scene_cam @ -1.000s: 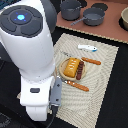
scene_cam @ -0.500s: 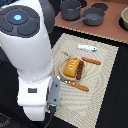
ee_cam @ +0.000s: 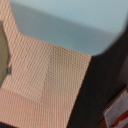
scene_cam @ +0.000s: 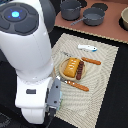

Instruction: Interact with the objects in diverse but meaningful ways.

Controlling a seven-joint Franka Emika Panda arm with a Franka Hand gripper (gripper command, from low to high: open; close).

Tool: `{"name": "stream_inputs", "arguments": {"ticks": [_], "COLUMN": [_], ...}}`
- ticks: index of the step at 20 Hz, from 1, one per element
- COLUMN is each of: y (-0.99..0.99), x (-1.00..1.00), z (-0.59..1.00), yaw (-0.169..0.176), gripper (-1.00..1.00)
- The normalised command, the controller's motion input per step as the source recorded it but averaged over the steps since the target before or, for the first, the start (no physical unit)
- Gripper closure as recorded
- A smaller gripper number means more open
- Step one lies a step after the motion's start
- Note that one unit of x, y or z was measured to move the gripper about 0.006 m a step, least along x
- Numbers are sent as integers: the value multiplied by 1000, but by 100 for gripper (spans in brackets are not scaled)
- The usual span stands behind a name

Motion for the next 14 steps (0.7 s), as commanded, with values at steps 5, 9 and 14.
{"name": "stream_inputs", "arguments": {"ticks": [5,9,14], "y": [102,464,863], "x": [-1,89,104], "z": [1000,804,206], "yaw": [-75,-78,-84], "gripper": [-100,-100,-100]}}
